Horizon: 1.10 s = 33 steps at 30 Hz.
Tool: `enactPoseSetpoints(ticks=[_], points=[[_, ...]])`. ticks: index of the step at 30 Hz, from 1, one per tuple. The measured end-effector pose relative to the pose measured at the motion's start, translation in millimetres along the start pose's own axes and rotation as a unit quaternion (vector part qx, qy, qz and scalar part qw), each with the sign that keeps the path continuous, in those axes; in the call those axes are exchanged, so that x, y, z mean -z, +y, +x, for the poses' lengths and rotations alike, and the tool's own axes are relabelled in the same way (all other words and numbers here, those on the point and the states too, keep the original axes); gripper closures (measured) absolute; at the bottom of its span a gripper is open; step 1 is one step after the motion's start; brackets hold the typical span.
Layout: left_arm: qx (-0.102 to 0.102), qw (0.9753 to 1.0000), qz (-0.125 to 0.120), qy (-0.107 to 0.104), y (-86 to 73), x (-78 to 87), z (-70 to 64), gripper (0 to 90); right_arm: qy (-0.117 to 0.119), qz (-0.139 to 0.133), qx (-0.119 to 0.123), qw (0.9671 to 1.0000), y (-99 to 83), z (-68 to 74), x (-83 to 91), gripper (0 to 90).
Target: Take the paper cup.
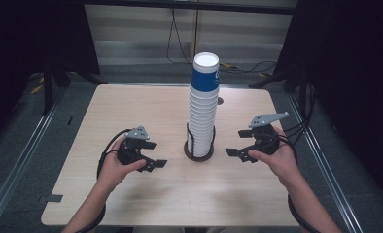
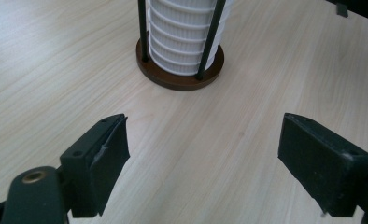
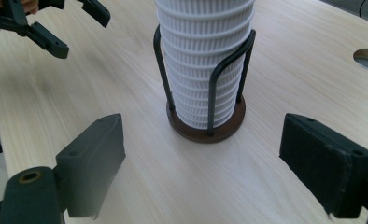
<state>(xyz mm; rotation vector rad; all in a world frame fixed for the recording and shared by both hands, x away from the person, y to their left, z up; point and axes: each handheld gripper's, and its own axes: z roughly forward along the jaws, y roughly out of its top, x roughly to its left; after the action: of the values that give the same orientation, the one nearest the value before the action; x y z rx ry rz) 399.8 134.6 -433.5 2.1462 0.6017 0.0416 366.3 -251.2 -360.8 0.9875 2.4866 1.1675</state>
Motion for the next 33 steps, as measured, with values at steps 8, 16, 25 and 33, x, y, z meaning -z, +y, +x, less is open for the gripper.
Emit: enactPoseSetpoints(ticks=[8,16,25,33], points=[[-0.014,0.9999,0.004,-0.007,20.1,-4.4,-1.3,16.0,-0.003,0.01,0.011,0.9999,17.4,2.9,5.8,13.5],[-0.021,0.9996,-0.008,-0.015,41.5,-3.9,3.3,16.0,0.0,0.006,0.021,0.9998,41.7,2.8,6.9,13.5],[-0.022,0.9996,0.013,-0.013,50.3,-7.1,5.4,16.1,0.005,0.014,0.024,0.9996,60.0,2.8,13.4,13.5],[-0.018,0.9997,-0.002,-0.014,62.3,-3.3,8.3,16.1,0.003,0.009,0.019,0.9998,73.6,-1.2,22.2,13.5]])
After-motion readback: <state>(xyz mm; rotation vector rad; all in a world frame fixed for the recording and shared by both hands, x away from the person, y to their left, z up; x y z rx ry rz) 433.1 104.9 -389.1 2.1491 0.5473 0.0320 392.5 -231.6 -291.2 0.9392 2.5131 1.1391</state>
